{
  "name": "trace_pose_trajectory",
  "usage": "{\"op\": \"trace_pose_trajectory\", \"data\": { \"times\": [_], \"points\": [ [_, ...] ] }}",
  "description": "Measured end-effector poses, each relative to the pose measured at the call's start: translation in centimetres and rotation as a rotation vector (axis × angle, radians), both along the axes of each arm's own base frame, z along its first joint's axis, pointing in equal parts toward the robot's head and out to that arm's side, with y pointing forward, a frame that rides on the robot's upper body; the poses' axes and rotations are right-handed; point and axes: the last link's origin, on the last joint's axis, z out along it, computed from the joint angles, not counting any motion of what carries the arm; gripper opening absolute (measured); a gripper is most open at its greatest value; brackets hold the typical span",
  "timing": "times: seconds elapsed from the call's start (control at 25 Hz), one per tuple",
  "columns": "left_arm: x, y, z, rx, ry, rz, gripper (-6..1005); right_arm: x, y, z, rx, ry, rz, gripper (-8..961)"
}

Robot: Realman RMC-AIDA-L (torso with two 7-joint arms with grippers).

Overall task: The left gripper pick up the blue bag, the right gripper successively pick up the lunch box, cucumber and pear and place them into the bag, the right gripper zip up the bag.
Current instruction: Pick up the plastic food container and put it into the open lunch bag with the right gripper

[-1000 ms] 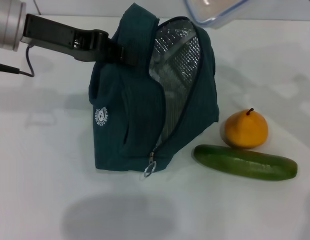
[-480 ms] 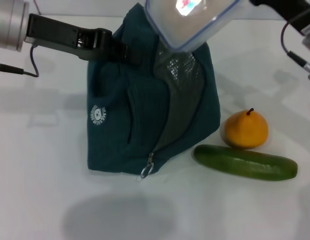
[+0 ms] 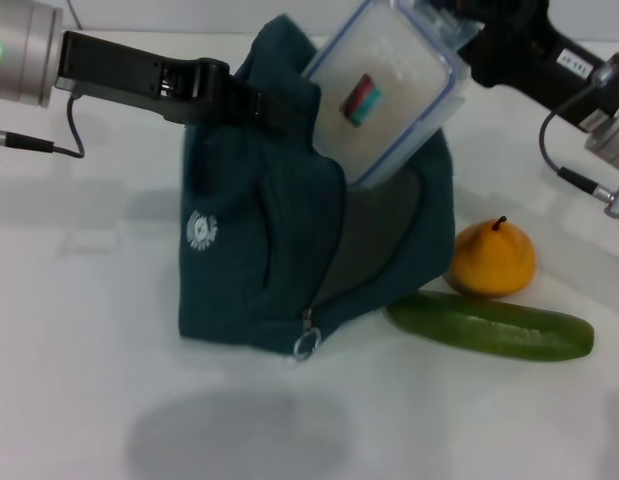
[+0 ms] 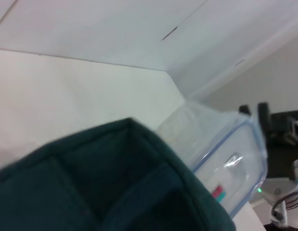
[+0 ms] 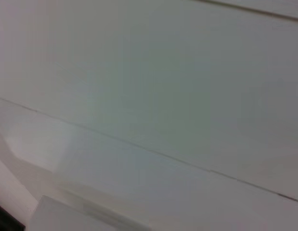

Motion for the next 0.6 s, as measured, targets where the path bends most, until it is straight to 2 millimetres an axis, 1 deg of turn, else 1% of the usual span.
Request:
{"op": "trace_pose_trajectory", "data": {
  "times": [0.12, 0.36, 0.6],
  "points": [
    [0.1, 0.0, 0.0, 0.000, -0.008, -0.003, 39, 0.1, -0.2, -0.6, -0.021, -0.043, 0.011, 95],
    [0.1, -0.2, -0.4, -0.008, -0.013, -0.005, 39, 0.3, -0.5, -2.6, -0.059, -0.191, 0.031, 96],
    [-0.1, -0.3, -0.8, -0.023, -0.020, -0.002, 39, 1.0, -0.4, -4.0, -0.074, -0.271, -0.023, 95]
  ]
}}
